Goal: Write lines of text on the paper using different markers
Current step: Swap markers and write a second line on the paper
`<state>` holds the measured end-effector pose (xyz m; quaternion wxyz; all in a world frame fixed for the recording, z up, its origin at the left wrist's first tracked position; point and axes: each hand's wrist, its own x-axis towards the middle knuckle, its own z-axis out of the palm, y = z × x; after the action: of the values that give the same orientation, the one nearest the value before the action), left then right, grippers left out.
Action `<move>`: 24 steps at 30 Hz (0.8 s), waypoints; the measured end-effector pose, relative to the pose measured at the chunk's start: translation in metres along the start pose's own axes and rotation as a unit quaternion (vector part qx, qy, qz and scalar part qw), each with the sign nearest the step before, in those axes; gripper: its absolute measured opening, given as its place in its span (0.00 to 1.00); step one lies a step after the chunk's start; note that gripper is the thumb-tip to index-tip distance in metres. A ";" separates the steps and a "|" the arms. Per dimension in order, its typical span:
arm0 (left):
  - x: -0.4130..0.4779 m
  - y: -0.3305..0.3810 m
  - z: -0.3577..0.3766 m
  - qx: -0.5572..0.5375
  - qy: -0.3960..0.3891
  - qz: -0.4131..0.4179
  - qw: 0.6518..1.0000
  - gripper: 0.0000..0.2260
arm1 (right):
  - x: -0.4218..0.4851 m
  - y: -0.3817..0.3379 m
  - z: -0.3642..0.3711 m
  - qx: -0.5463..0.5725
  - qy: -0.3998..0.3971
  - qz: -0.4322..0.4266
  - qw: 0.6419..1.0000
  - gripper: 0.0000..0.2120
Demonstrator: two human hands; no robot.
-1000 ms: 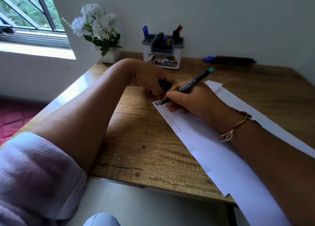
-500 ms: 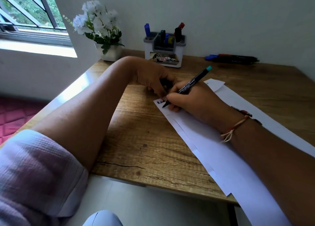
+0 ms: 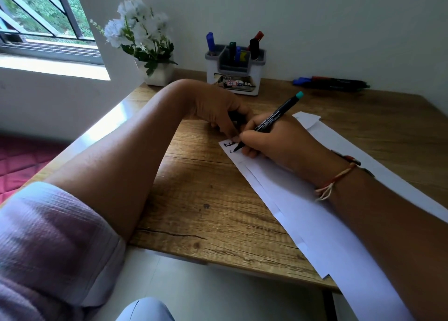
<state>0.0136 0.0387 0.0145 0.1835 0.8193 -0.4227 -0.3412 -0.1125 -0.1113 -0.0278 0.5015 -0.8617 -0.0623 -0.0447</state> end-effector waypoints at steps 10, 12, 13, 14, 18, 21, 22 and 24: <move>0.002 -0.002 0.001 -0.008 0.003 -0.002 1.000 0.18 | -0.001 -0.003 -0.002 0.001 0.013 0.024 1.000 0.06; 0.002 -0.002 0.001 -0.006 0.005 -0.003 1.000 0.18 | -0.001 -0.003 -0.001 -0.004 0.011 0.023 1.000 0.06; 0.001 -0.002 0.001 -0.005 0.005 -0.004 1.000 0.19 | -0.001 -0.003 0.000 -0.003 0.012 0.024 1.000 0.06; 0.001 -0.001 0.001 -0.006 0.005 -0.005 1.000 0.19 | -0.001 -0.003 0.000 -0.002 0.013 0.023 1.000 0.06; 0.001 0.000 0.001 -0.014 0.009 -0.008 1.000 0.20 | -0.001 -0.003 -0.001 -0.009 0.006 0.019 1.000 0.06; 0.001 0.001 0.001 -0.010 0.011 -0.008 1.000 0.20 | 0.000 -0.003 -0.001 -0.005 -0.001 0.025 1.000 0.07; 0.000 0.001 0.001 -0.010 0.010 -0.008 1.000 0.21 | 0.000 -0.003 -0.001 0.000 -0.003 0.025 1.000 0.07; 0.000 0.001 0.001 -0.009 0.009 -0.008 1.000 0.21 | -0.001 -0.002 -0.001 0.002 0.000 0.022 1.000 0.07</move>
<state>0.0123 0.0382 0.0140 0.1921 0.8241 -0.4112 -0.3390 -0.1135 -0.1113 -0.0252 0.5039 -0.8620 -0.0433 -0.0332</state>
